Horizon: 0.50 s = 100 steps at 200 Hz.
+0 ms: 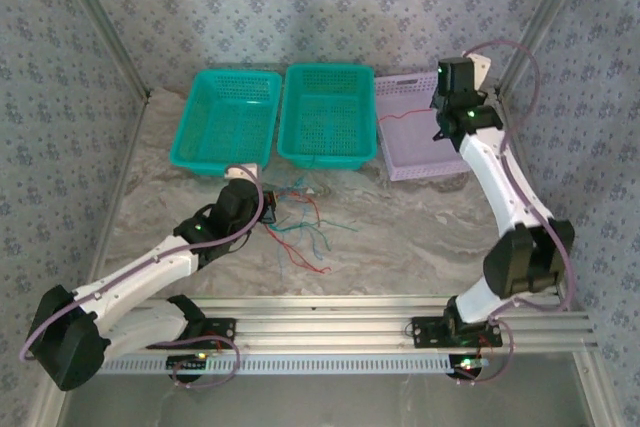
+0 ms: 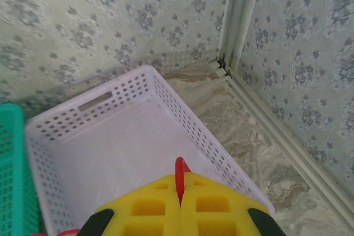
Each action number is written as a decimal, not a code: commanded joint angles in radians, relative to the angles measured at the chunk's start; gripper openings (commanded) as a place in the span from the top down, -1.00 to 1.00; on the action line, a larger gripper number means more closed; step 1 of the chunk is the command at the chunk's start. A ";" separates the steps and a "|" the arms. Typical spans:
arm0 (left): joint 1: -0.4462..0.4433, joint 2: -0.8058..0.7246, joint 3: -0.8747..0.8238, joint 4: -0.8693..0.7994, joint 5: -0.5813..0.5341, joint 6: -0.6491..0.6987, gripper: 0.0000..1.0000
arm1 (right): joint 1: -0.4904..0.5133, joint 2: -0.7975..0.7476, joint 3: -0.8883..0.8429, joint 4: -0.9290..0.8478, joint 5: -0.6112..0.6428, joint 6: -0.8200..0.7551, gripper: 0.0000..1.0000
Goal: Untangle the cables
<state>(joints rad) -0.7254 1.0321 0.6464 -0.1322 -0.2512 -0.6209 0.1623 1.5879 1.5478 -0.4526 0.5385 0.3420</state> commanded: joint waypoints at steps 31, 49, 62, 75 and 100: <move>0.004 -0.011 0.036 -0.001 0.004 -0.008 1.00 | -0.066 0.269 0.199 -0.133 -0.054 0.006 1.00; 0.001 -0.006 0.038 0.002 0.008 -0.011 1.00 | -0.071 0.364 0.279 -0.207 -0.040 0.021 1.00; -0.001 -0.001 0.039 0.003 0.010 -0.012 1.00 | -0.084 0.419 0.315 -0.229 -0.052 0.031 1.00; -0.004 0.006 0.041 0.003 0.012 -0.013 1.00 | -0.103 0.467 0.344 -0.251 -0.085 0.051 1.00; -0.008 0.016 0.042 0.006 0.015 -0.014 1.00 | -0.112 0.546 0.400 -0.293 -0.123 0.070 1.00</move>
<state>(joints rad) -0.7265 1.0401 0.6468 -0.1322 -0.2474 -0.6289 0.0635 2.0754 1.8824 -0.6537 0.4622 0.3706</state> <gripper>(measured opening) 0.041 0.045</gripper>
